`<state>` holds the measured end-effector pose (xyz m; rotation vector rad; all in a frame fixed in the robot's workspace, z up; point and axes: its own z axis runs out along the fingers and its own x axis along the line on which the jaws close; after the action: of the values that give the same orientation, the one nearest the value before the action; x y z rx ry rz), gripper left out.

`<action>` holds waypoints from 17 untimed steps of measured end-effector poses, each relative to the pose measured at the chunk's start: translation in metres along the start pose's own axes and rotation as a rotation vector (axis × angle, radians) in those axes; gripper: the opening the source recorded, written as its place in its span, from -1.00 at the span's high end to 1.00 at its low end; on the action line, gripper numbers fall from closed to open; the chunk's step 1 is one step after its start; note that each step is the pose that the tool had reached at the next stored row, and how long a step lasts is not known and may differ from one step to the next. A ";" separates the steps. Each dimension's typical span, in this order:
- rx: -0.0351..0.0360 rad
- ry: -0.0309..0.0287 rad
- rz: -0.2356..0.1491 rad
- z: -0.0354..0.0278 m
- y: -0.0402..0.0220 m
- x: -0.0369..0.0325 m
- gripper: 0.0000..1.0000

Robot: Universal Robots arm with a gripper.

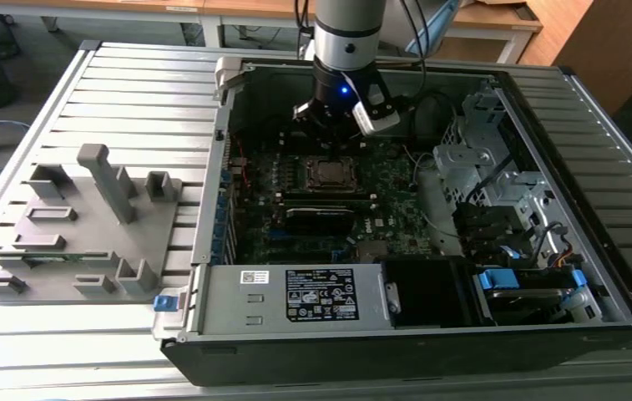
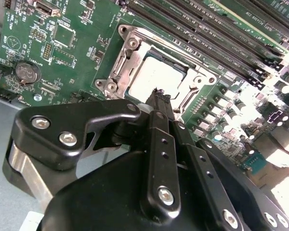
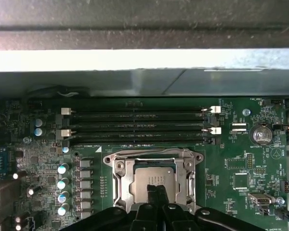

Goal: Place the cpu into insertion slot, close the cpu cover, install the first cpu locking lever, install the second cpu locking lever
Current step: 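Install the first cpu locking lever, then install the second cpu locking lever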

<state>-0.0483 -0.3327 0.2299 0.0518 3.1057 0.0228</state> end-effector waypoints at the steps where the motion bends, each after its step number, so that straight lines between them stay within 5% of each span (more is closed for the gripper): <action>1: 0.0000 0.0003 0.000 0.0003 0.0000 -0.0004 0.79; 17: 0.0001 0.0005 0.000 -0.0007 0.0002 -0.0047 0.79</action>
<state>-0.0437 -0.3327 0.2308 0.0516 3.1063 0.0226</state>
